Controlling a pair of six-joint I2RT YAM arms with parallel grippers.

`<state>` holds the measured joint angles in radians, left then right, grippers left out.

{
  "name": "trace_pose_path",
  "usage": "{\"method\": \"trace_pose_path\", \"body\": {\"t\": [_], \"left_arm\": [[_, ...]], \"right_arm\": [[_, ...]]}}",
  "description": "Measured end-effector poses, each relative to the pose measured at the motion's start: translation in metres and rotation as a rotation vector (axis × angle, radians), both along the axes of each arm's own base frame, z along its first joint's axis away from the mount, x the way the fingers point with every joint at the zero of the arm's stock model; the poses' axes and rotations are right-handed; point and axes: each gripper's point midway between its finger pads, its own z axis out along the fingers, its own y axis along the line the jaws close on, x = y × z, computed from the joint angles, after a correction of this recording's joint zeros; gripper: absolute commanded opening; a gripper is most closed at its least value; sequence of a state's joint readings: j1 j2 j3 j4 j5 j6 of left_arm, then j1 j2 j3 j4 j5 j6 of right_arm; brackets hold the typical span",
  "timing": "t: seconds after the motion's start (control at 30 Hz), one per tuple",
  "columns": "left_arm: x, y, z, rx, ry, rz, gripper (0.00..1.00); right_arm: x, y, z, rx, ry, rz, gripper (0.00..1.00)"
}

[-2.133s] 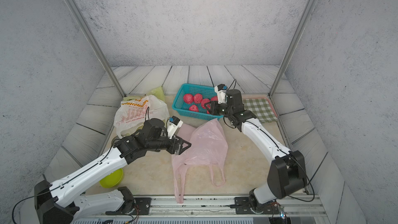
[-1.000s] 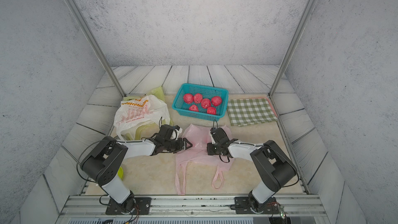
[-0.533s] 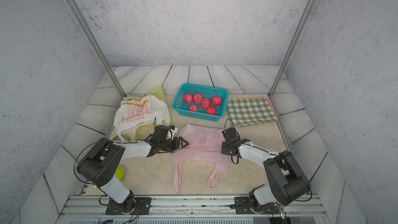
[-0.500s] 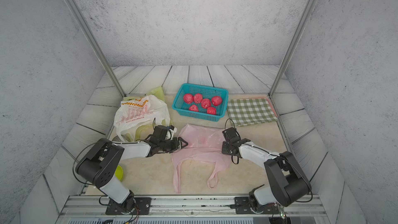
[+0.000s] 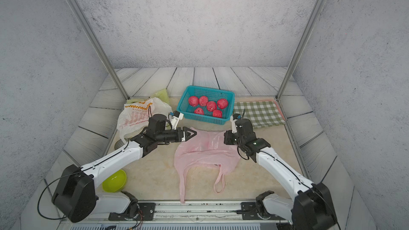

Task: Untie the knot of a plastic bag & take out the apple
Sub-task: Adjust the plastic bag at the center of the board.

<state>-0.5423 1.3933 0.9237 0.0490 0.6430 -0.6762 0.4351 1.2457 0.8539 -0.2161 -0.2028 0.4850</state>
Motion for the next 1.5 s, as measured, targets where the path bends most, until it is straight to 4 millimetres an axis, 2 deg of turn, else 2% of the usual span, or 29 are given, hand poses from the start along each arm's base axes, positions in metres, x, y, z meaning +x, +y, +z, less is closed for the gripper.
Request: {"method": "trace_pose_path", "body": {"t": [0.07, 0.13, 0.23, 0.37, 0.5, 0.57, 0.67, 0.77, 0.83, 0.97, 1.07, 1.17, 1.23, 1.33, 1.4, 1.47, 1.5], "left_arm": [[0.013, -0.012, -0.008, 0.011, 0.017, -0.025, 0.4], [0.028, -0.026, -0.032, 0.032, 0.07, -0.049, 0.28], [0.041, -0.039, -0.079, 0.077, 0.157, -0.064, 0.24], [0.041, -0.035, -0.138, 0.164, 0.271, -0.047, 0.24], [0.041, -0.016, -0.165, 0.23, 0.307, 0.013, 0.23], [0.044, 0.002, -0.175, 0.248, 0.319, 0.06, 0.23], [0.048, 0.034, -0.189, 0.251, 0.356, 0.143, 0.23], [0.055, 0.057, -0.188, 0.244, 0.349, 0.209, 0.23], [0.056, 0.064, -0.187, 0.237, 0.35, 0.231, 0.24], [0.055, 0.057, -0.173, 0.186, 0.345, 0.214, 0.28], [0.053, 0.049, -0.138, 0.132, 0.291, 0.193, 0.3], [0.043, 0.037, -0.081, 0.081, 0.187, 0.154, 0.33], [0.03, 0.023, -0.035, 0.04, 0.093, 0.109, 0.35], [0.001, 0.002, 0.007, -0.006, 0.0, 0.027, 0.36], [-0.02, -0.015, 0.01, -0.014, -0.011, -0.034, 0.35], [-0.038, -0.028, -0.009, 0.006, 0.02, -0.08, 0.34], [-0.047, -0.032, -0.027, 0.027, 0.054, -0.097, 0.33]], "right_arm": [[0.012, 0.016, -0.012, 0.024, 0.036, 0.043, 0.08], [0.022, 0.029, -0.034, 0.035, 0.093, 0.078, 0.07], [0.032, 0.042, -0.065, 0.042, 0.167, 0.102, 0.06], [0.037, 0.047, -0.098, 0.038, 0.235, 0.11, 0.05], [0.039, 0.034, -0.114, 0.034, 0.266, 0.081, 0.04], [0.043, 0.019, -0.12, 0.033, 0.279, 0.034, 0.03], [0.047, -0.018, -0.135, 0.041, 0.307, -0.085, 0.02], [0.041, -0.055, -0.15, 0.048, 0.358, -0.202, 0.01], [0.043, -0.068, -0.15, 0.067, 0.364, -0.245, 0.01], [0.047, -0.065, -0.134, 0.122, 0.332, -0.239, 0.02], [0.047, -0.056, -0.105, 0.182, 0.279, -0.198, 0.04], [0.041, -0.044, -0.062, 0.236, 0.205, -0.132, 0.04], [0.031, -0.033, -0.029, 0.267, 0.152, -0.076, 0.05], [0.004, -0.002, 0.01, 0.302, 0.085, 0.041, 0.05], [-0.021, 0.025, 0.02, 0.326, 0.072, 0.137, 0.05], [-0.046, 0.05, 0.013, 0.342, 0.099, 0.221, 0.05], [-0.056, 0.058, 0.003, 0.346, 0.129, 0.248, 0.05]]}}
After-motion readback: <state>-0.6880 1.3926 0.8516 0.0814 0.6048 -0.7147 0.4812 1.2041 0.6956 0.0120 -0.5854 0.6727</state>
